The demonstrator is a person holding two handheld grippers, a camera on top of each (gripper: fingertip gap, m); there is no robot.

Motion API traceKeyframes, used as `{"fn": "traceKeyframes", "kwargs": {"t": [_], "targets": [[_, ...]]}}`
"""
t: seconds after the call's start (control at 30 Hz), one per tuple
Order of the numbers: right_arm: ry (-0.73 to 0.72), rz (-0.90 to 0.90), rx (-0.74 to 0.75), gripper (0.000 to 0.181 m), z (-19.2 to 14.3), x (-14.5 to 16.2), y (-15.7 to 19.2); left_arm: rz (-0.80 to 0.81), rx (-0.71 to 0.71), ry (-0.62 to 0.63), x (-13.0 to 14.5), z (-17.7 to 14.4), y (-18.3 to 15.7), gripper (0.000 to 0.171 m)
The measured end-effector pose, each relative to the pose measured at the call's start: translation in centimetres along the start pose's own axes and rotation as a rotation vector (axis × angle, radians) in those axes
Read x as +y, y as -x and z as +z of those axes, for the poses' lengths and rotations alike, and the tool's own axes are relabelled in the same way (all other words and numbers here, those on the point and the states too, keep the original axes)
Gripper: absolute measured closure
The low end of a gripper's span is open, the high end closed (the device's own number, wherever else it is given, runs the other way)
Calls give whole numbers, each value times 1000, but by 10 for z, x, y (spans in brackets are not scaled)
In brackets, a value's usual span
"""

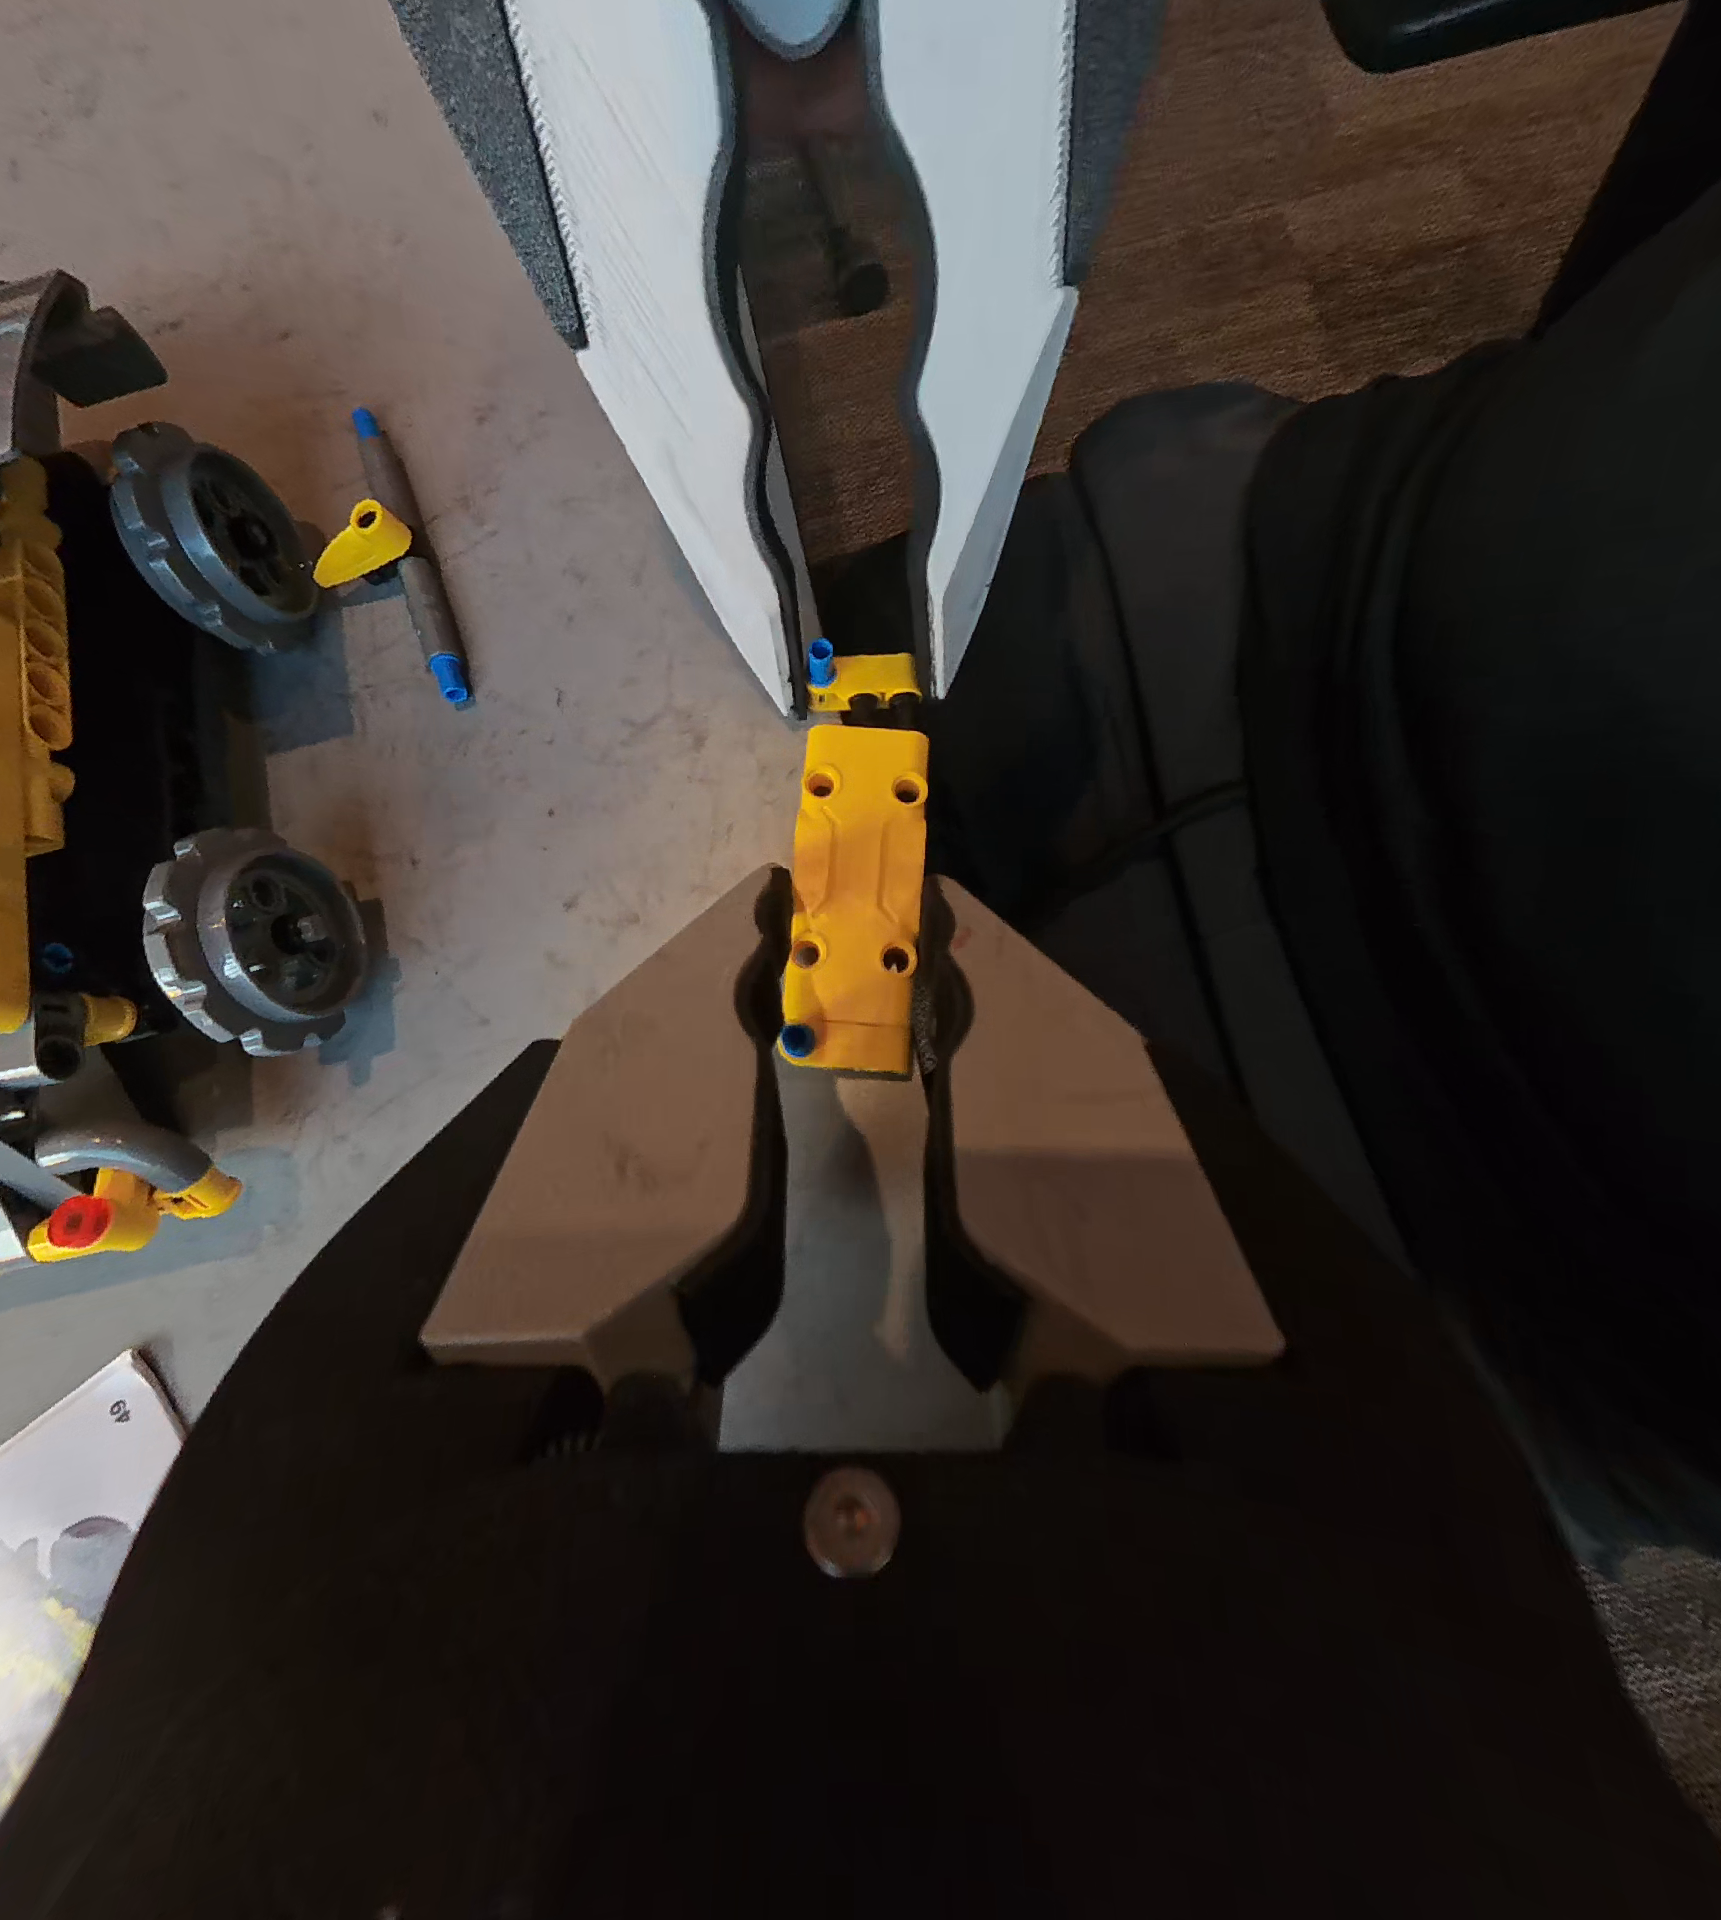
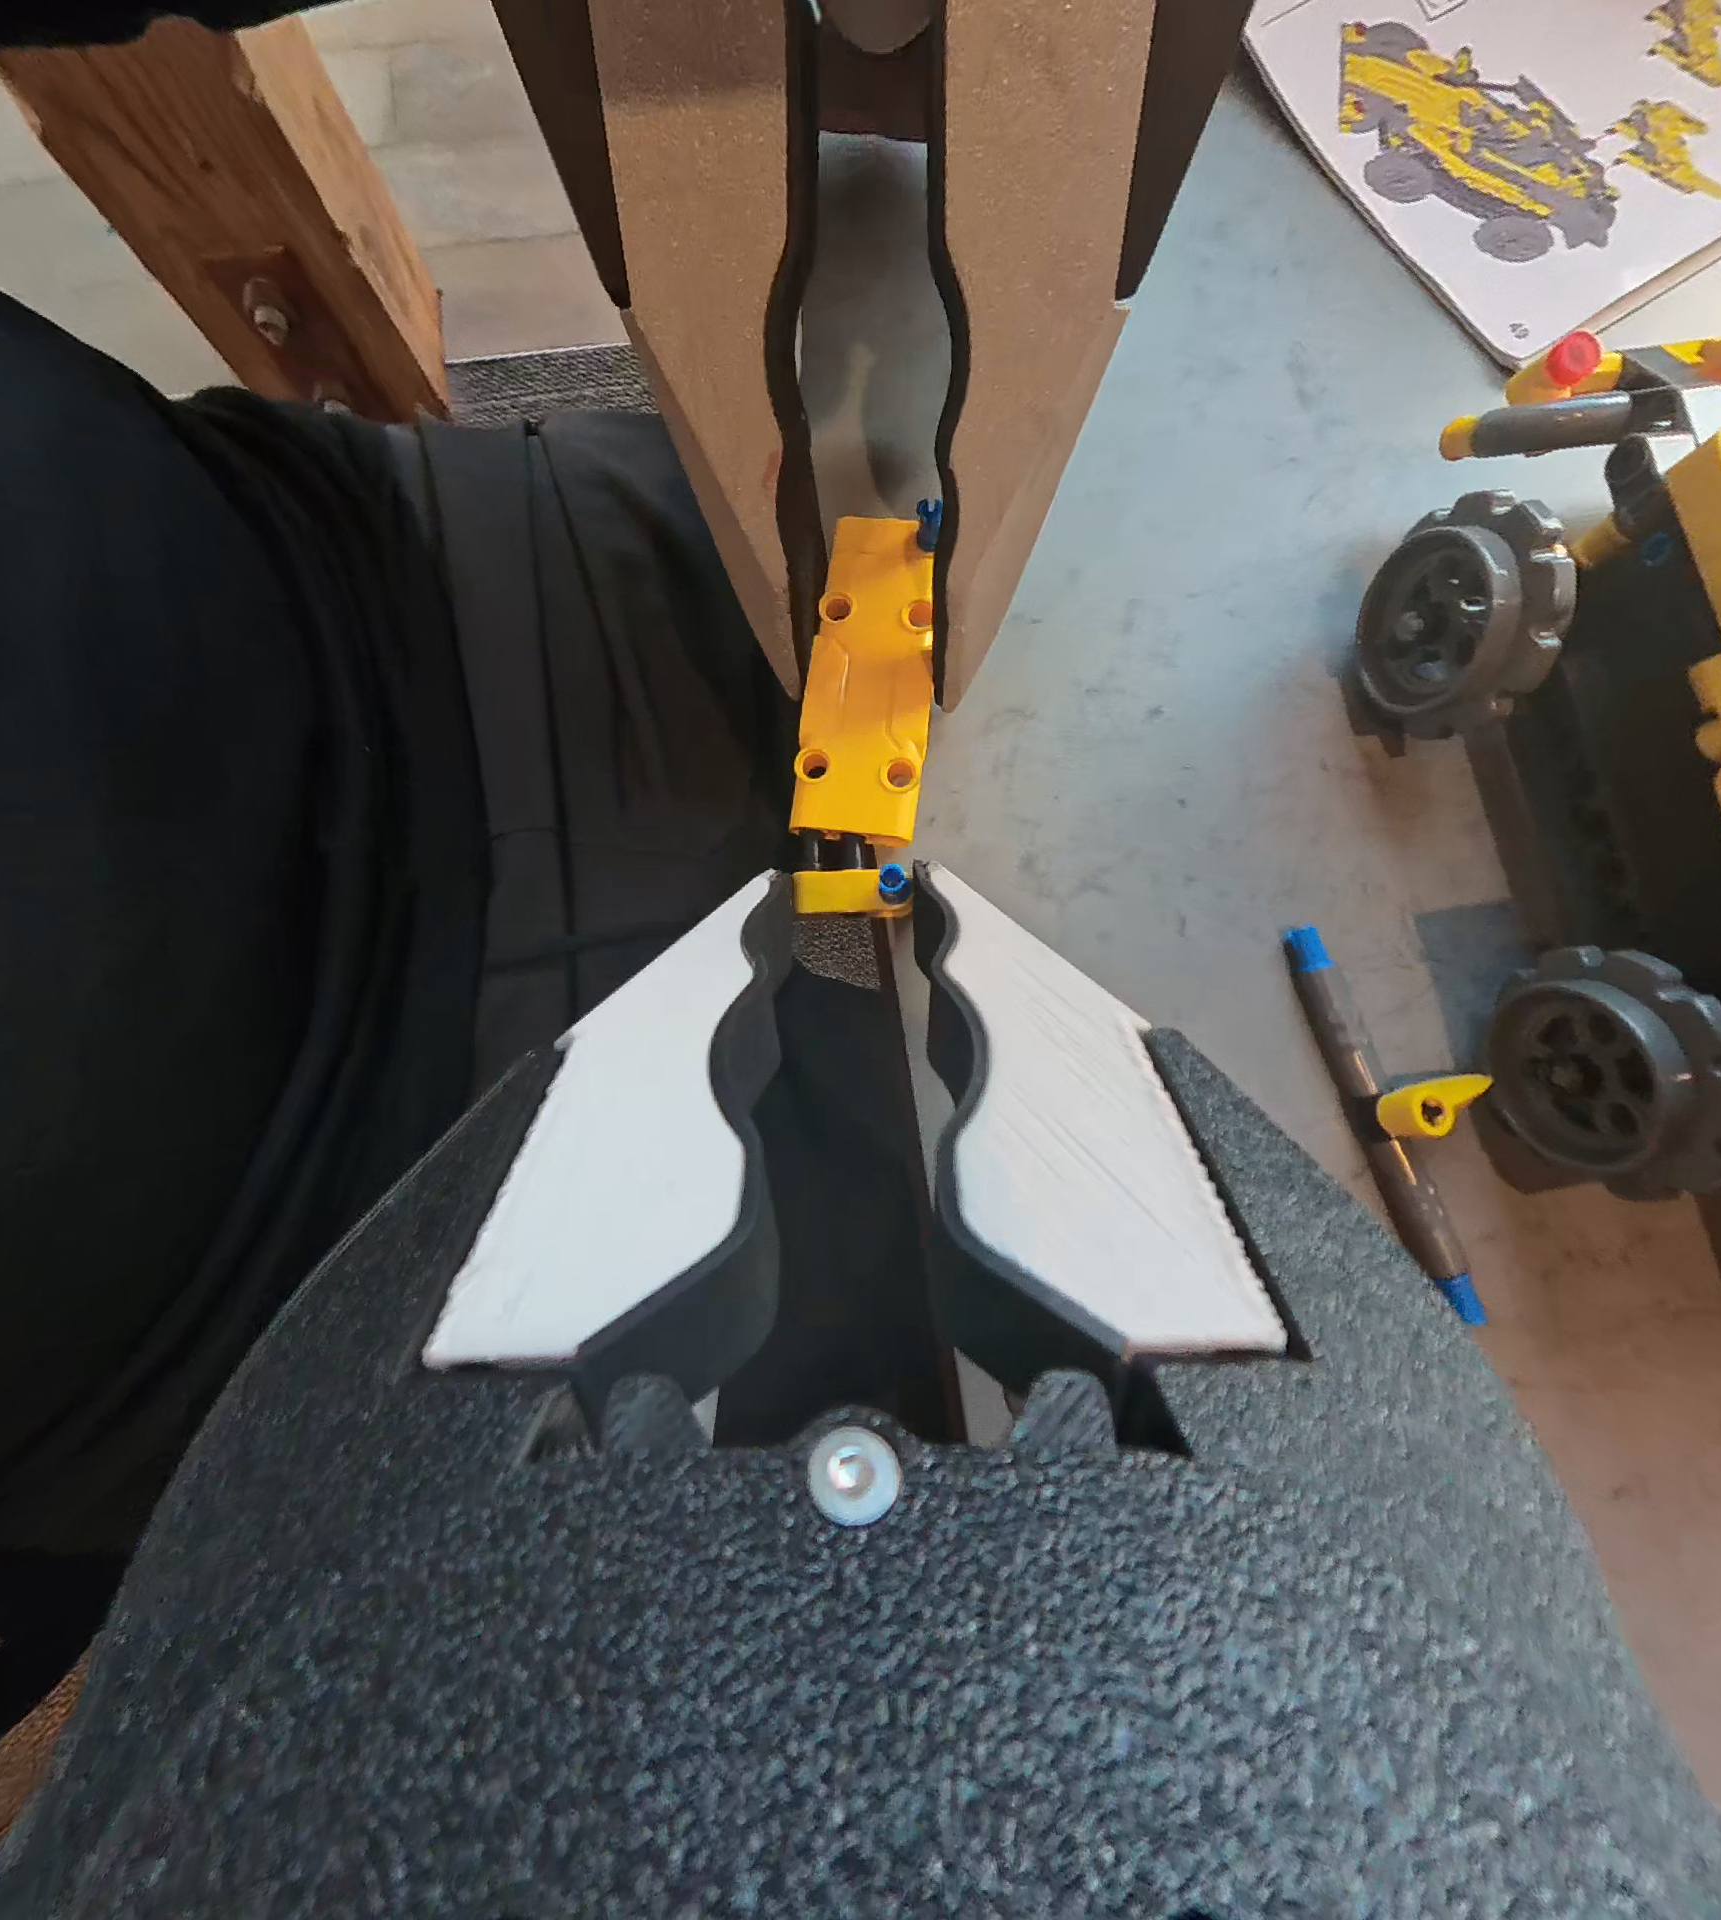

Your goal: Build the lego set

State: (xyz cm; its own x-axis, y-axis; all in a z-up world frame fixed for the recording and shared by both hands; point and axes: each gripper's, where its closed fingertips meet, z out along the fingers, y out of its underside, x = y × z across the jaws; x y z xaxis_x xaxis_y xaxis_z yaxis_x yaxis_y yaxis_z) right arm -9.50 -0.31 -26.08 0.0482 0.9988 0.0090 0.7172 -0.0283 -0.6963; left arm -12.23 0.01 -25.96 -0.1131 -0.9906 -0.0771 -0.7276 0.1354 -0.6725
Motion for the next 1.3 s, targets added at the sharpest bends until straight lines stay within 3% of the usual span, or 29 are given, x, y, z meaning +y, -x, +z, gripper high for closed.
{"fn": "traceKeyframes", "kwargs": {"t": [0.43,1.0,1.3], "targets": [[52,-63,-87,158,-2,2,1,-17,35,-37,-3,3,1,150],[-19,-1,124,159,2,-4,-14,-66,-63,41,0,4,9,150],[-66,106,110,159,10,-11,-12,-102,-75,63,0,4,9,150]]}}
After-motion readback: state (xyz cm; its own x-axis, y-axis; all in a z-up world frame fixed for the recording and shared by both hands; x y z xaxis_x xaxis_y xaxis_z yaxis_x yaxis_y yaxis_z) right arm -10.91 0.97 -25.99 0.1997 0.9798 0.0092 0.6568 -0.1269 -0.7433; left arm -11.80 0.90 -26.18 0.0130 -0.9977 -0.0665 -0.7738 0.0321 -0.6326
